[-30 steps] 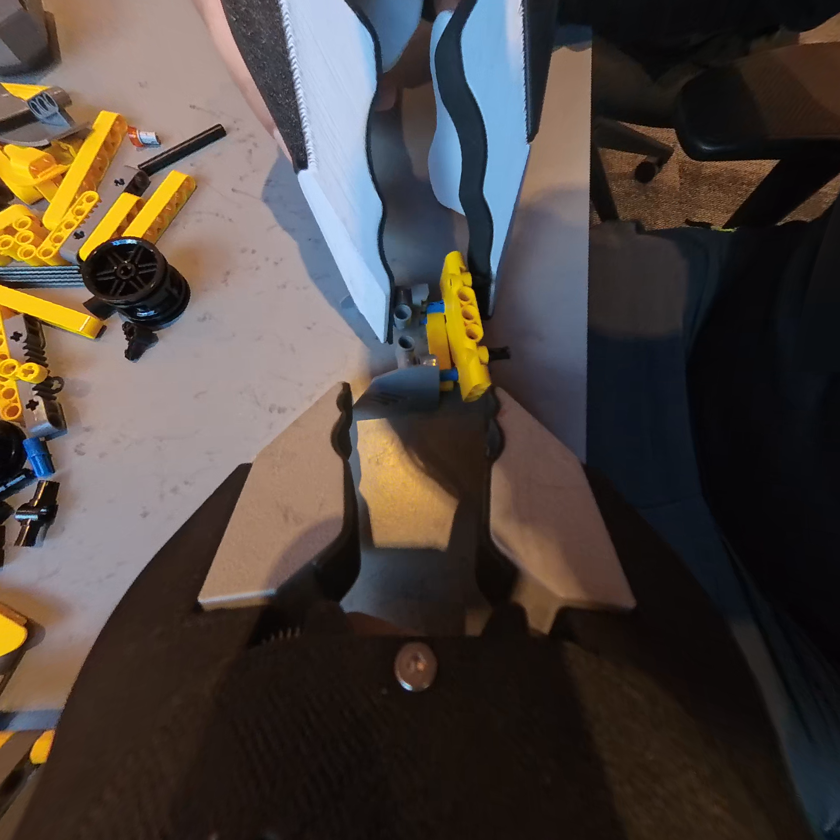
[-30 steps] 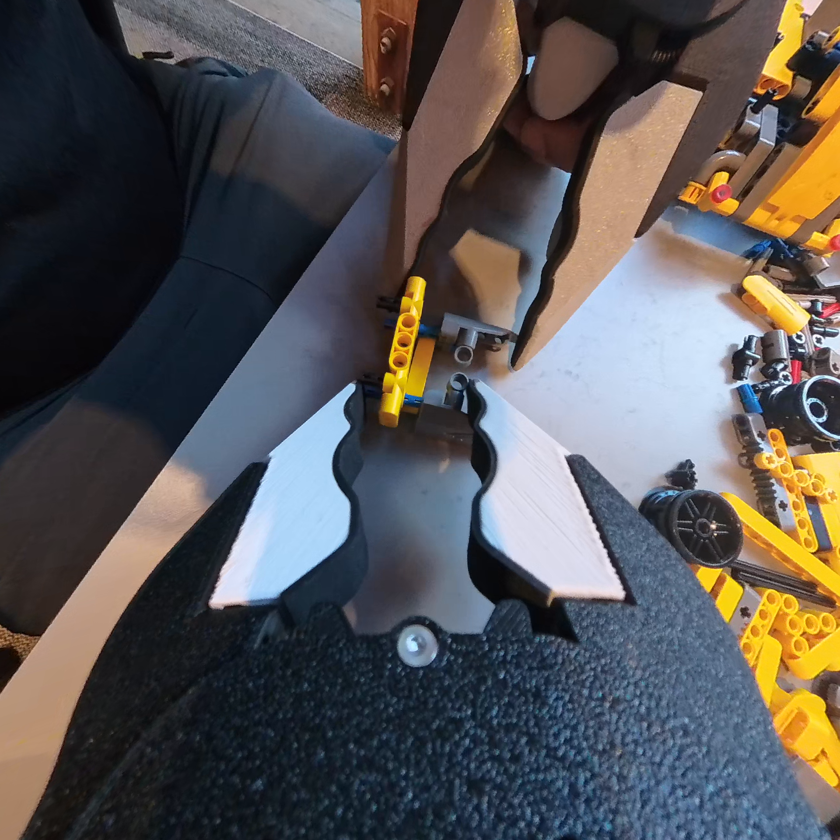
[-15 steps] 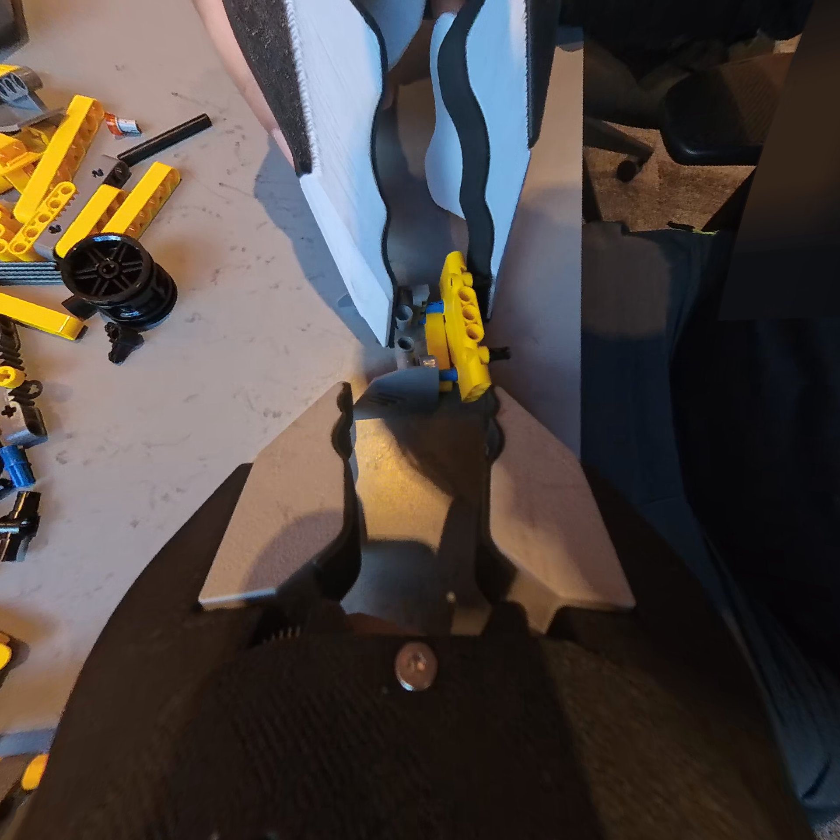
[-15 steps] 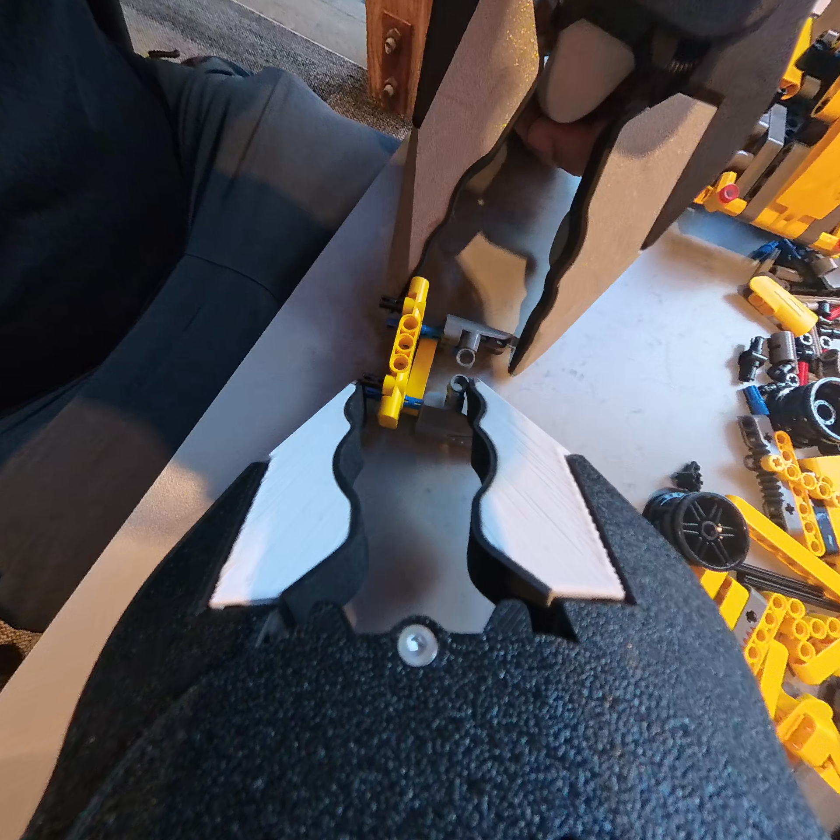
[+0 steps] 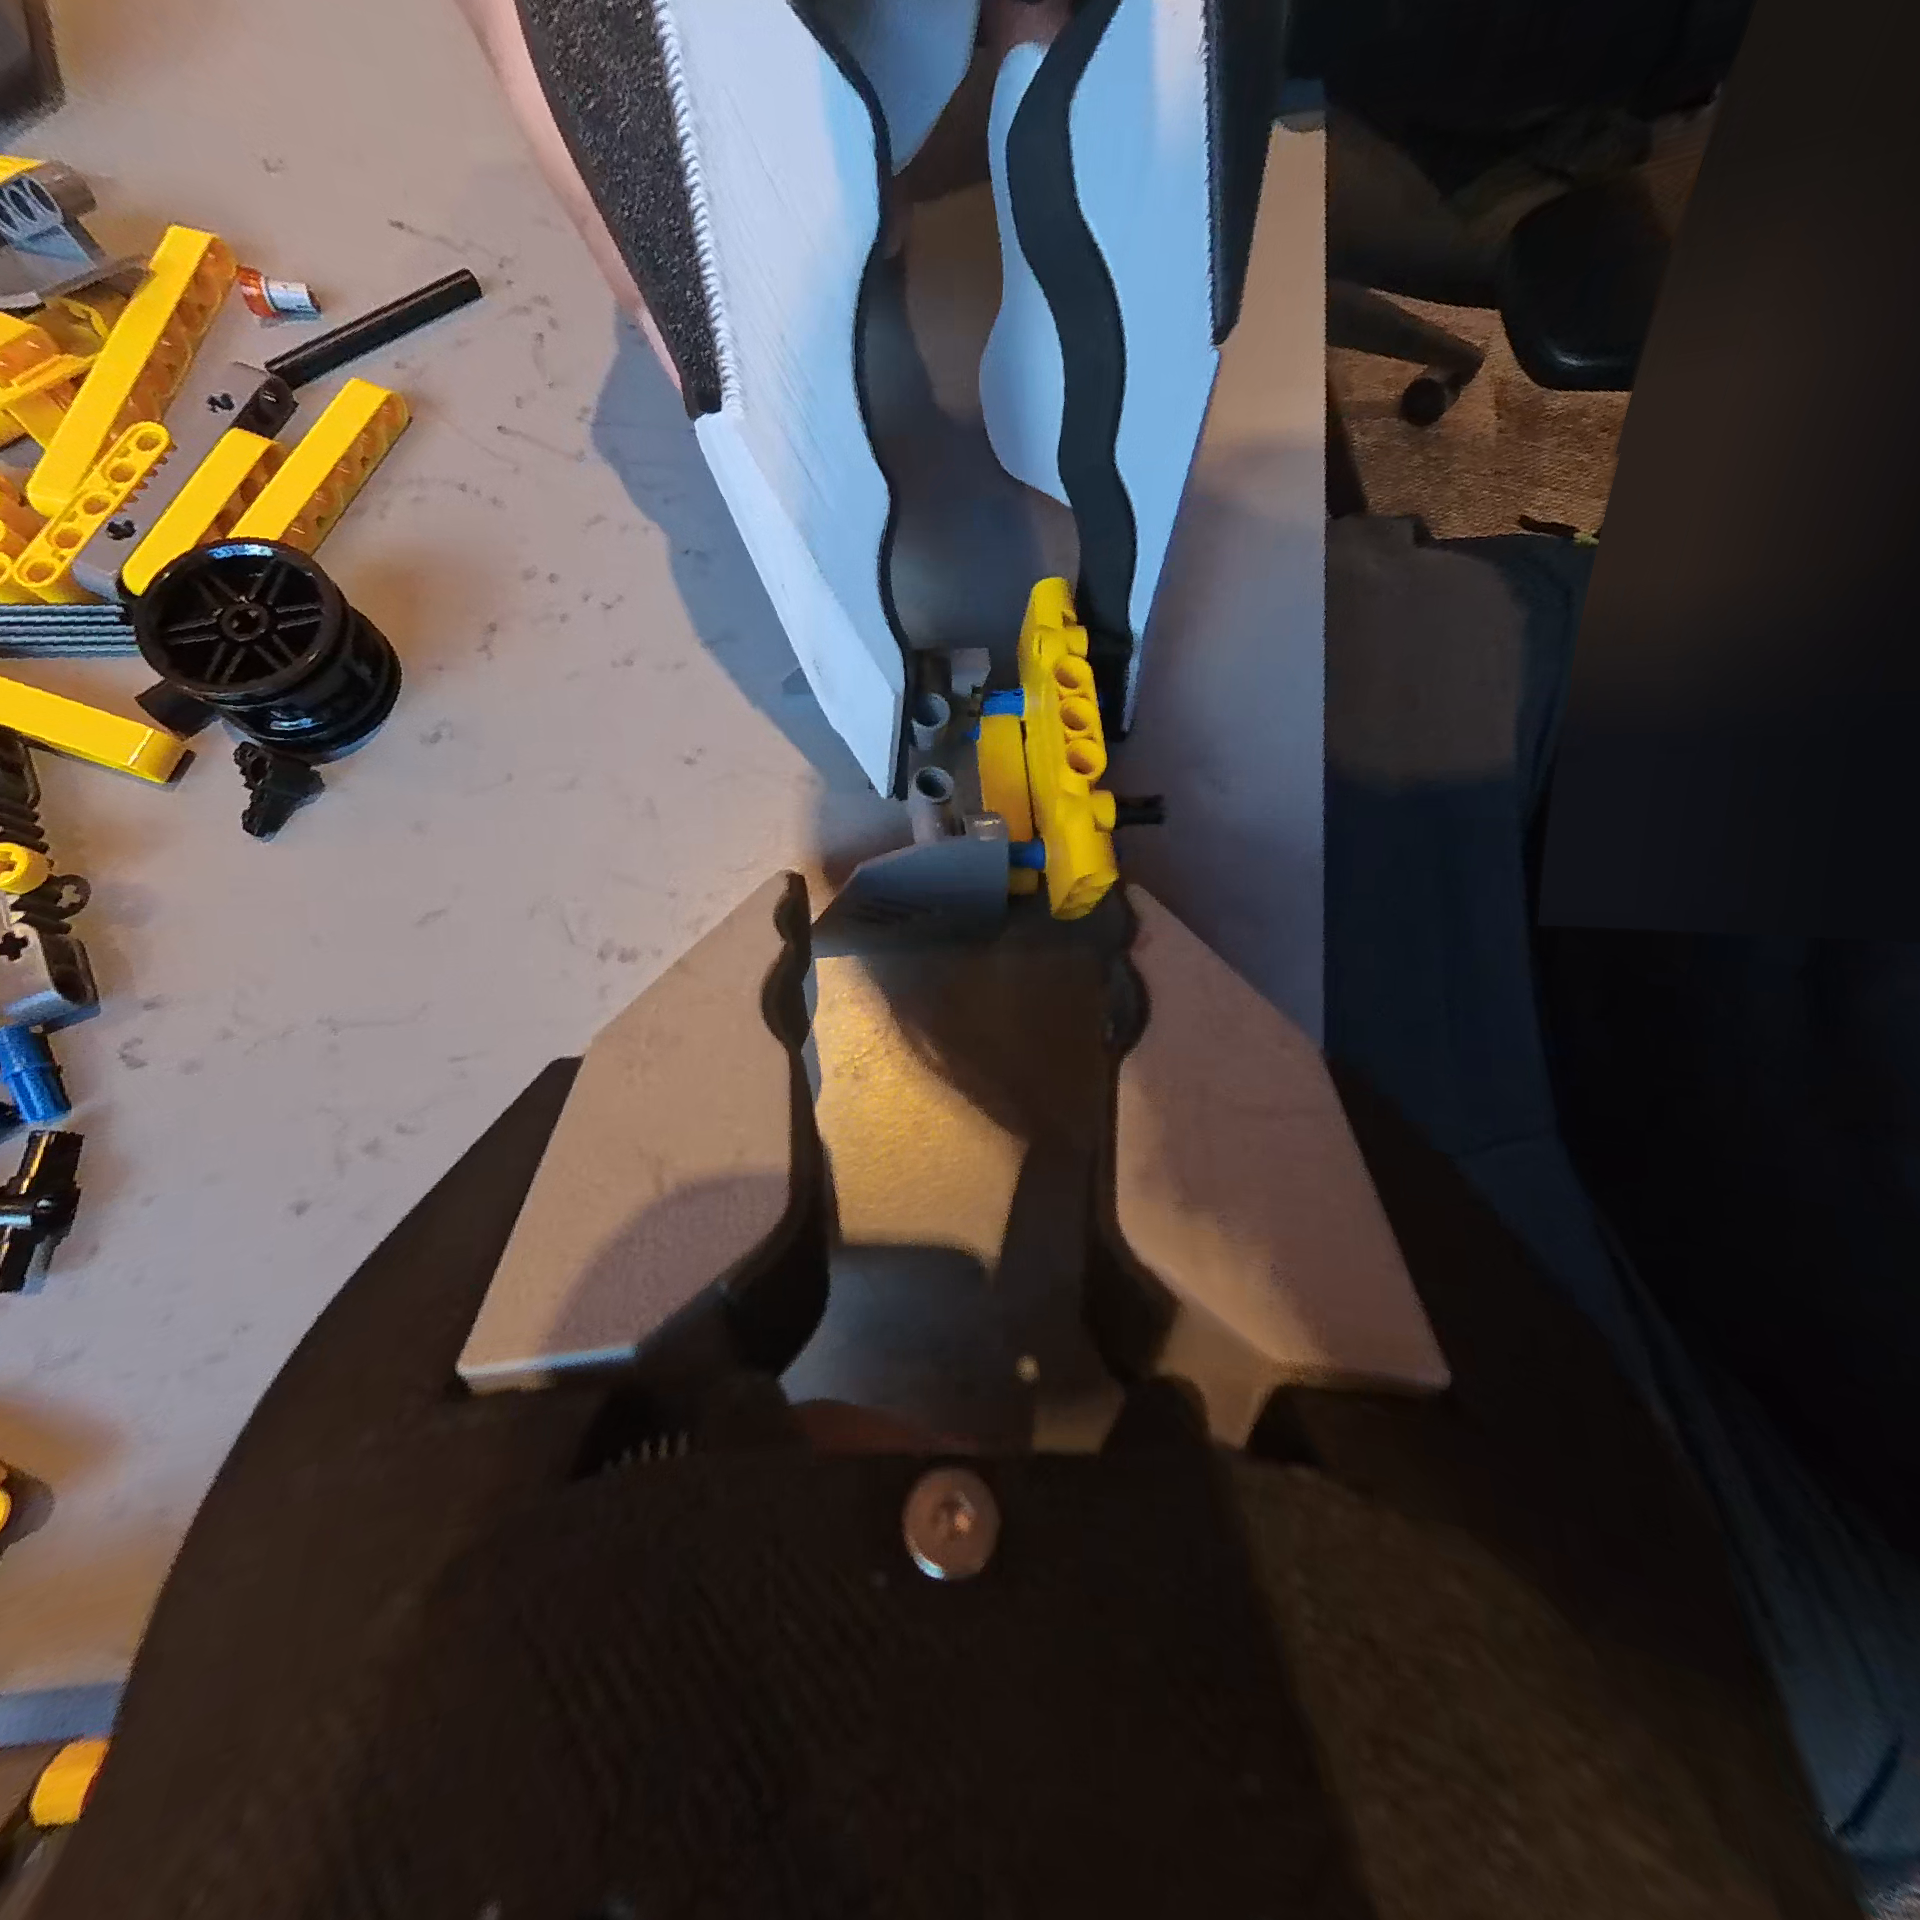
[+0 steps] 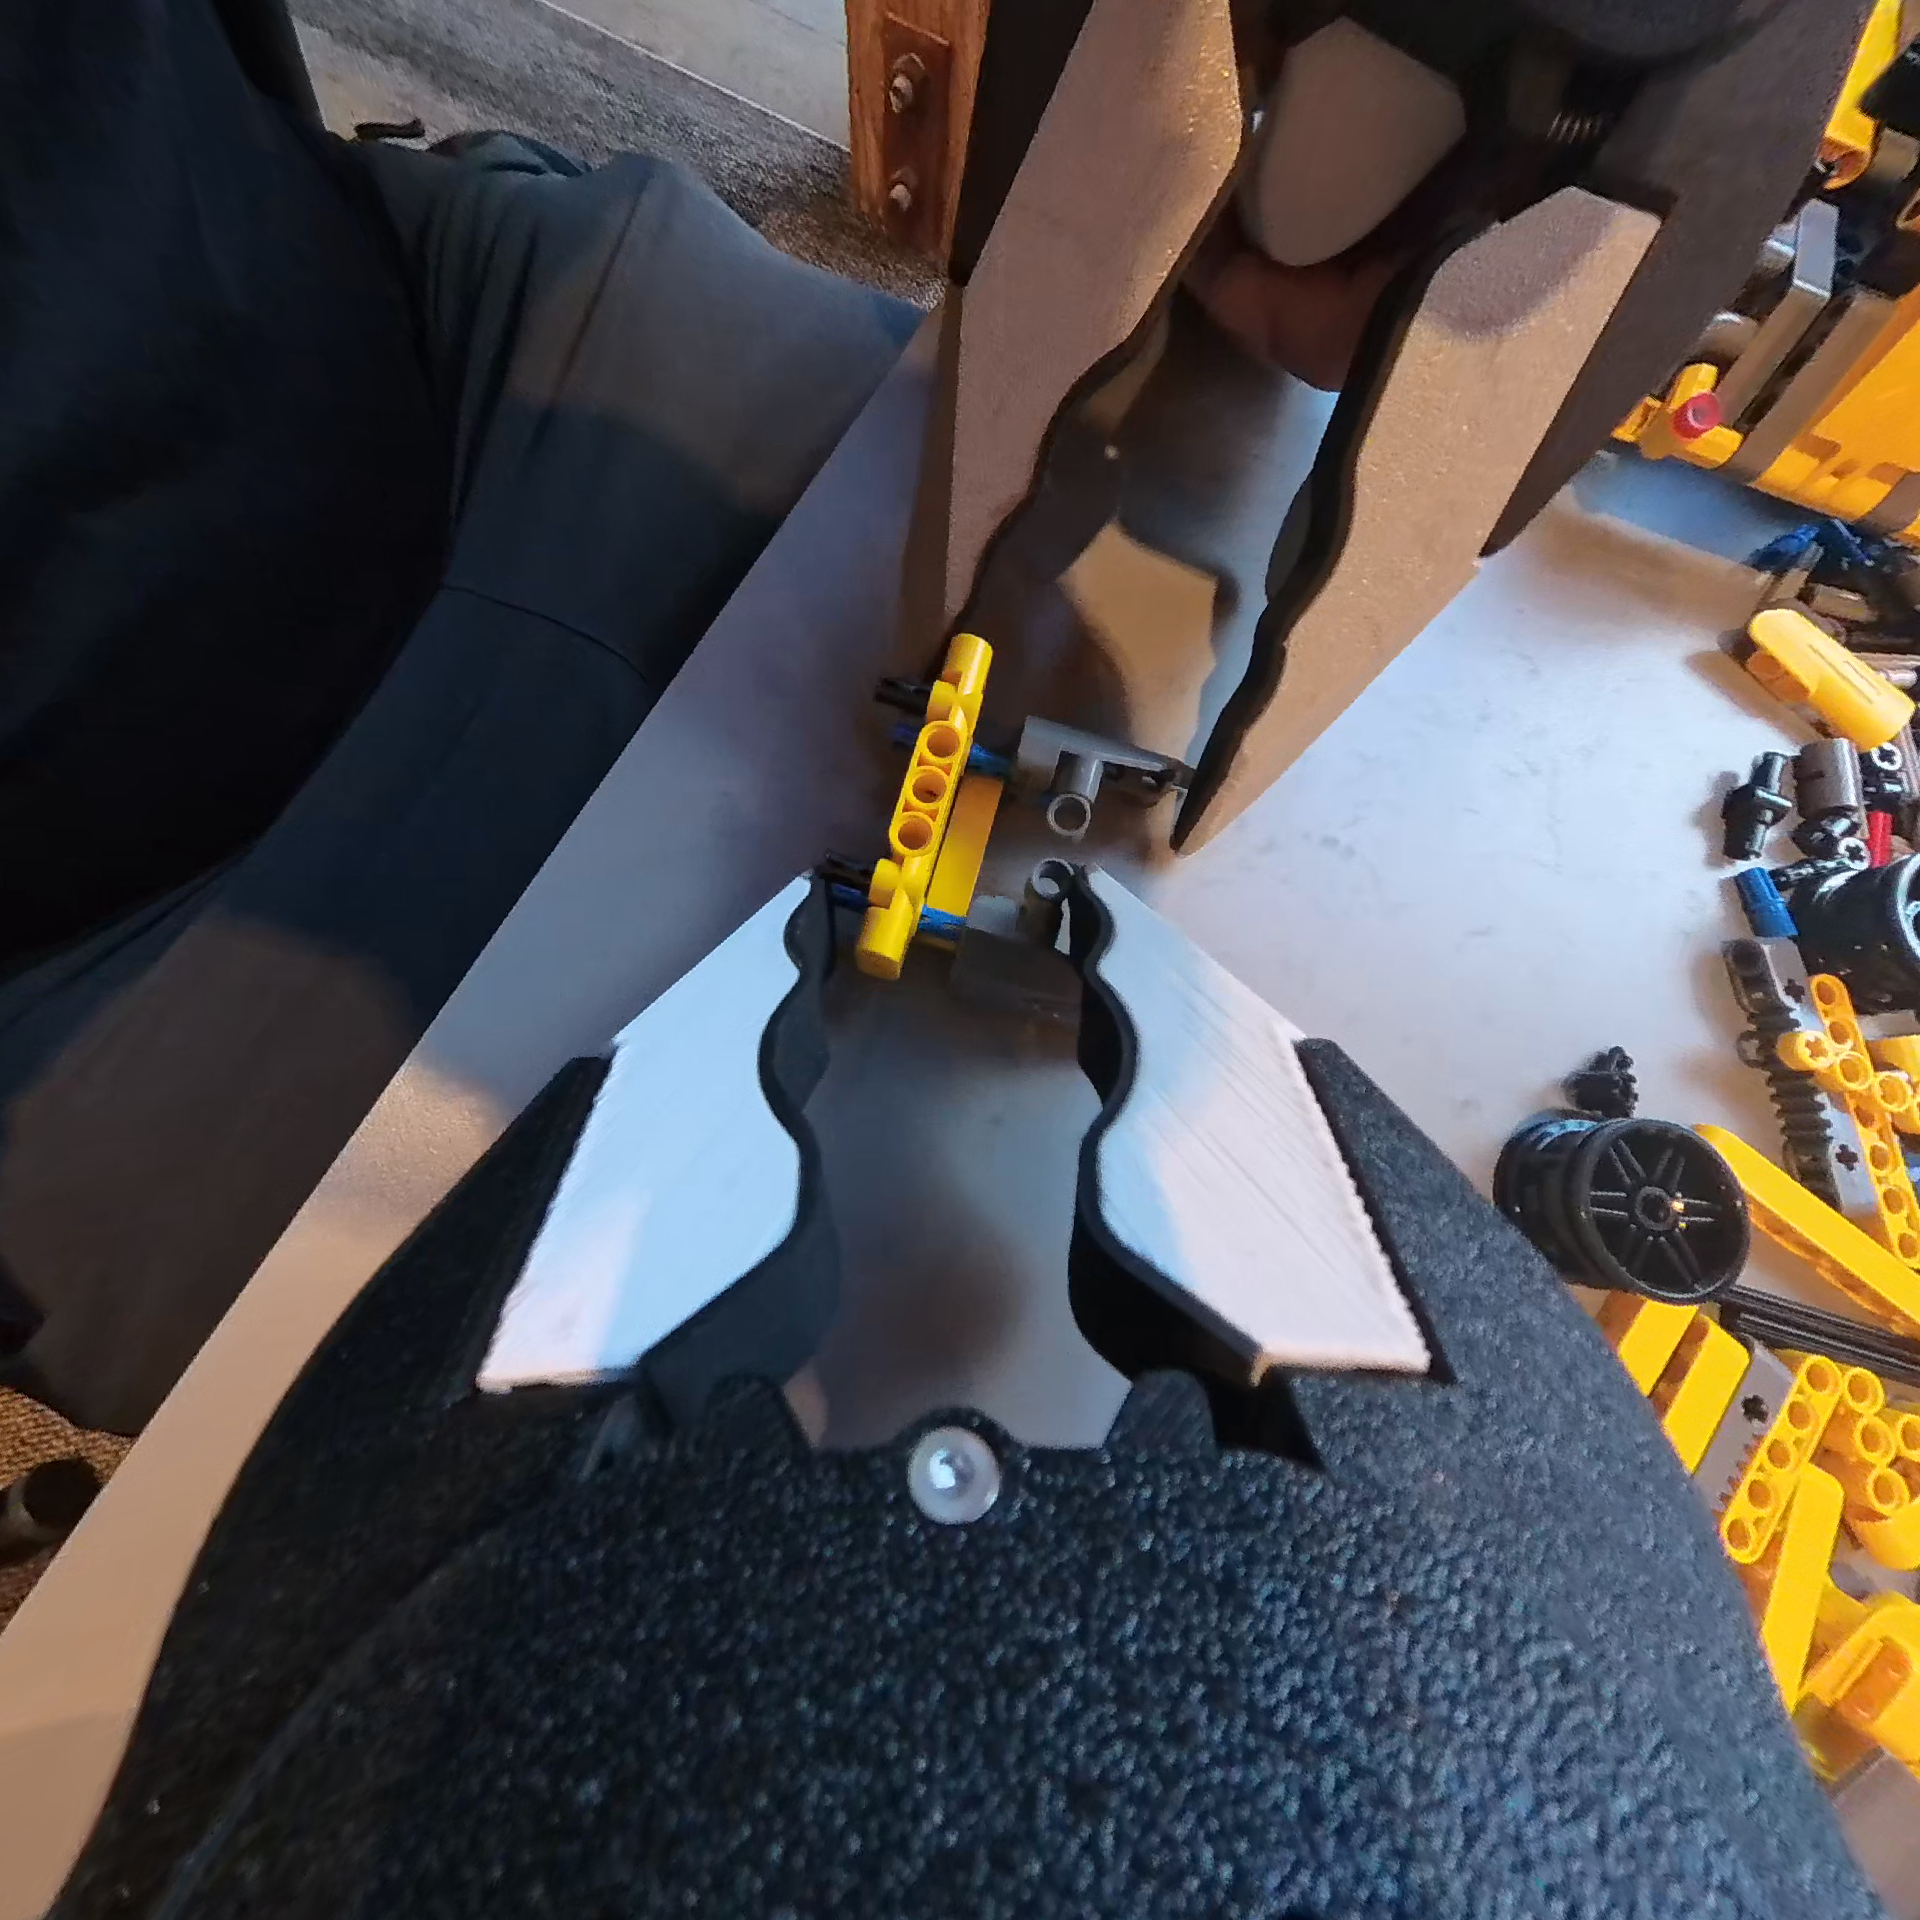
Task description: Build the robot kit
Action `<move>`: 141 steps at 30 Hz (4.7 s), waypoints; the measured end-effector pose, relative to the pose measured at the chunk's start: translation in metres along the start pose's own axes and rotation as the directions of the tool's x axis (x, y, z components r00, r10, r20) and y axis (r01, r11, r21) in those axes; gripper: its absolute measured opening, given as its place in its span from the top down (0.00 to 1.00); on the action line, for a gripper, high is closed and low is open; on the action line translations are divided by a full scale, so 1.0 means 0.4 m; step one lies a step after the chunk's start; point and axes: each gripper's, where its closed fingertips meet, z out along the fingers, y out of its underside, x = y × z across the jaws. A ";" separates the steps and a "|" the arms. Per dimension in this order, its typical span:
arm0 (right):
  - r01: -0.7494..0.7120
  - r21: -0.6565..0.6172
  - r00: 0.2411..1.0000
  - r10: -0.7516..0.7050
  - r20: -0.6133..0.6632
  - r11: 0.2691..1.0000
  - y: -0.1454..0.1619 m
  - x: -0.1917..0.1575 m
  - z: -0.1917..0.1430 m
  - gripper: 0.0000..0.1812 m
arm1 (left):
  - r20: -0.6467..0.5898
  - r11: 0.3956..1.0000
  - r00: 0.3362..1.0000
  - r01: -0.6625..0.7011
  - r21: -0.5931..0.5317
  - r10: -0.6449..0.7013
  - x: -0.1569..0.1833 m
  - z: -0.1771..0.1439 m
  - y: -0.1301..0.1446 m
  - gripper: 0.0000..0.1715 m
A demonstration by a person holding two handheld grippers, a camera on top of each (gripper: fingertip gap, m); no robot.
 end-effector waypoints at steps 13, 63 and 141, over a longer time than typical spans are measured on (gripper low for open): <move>-0.046 0.010 0.998 0.046 0.042 0.999 -0.008 -0.003 -0.010 0.78 | 0.022 0.999 1.000 -0.008 0.034 0.007 -0.002 -0.007 -0.007 0.71; -0.040 0.051 0.995 0.045 -0.090 0.998 0.001 0.022 -0.023 0.77 | 0.044 1.000 0.999 0.006 0.009 -0.006 -0.017 0.001 0.001 0.70; -0.148 0.074 0.983 0.155 -0.099 0.986 0.009 0.034 -0.038 0.74 | 0.157 1.000 0.988 0.002 0.022 -0.005 -0.043 0.004 -0.011 0.77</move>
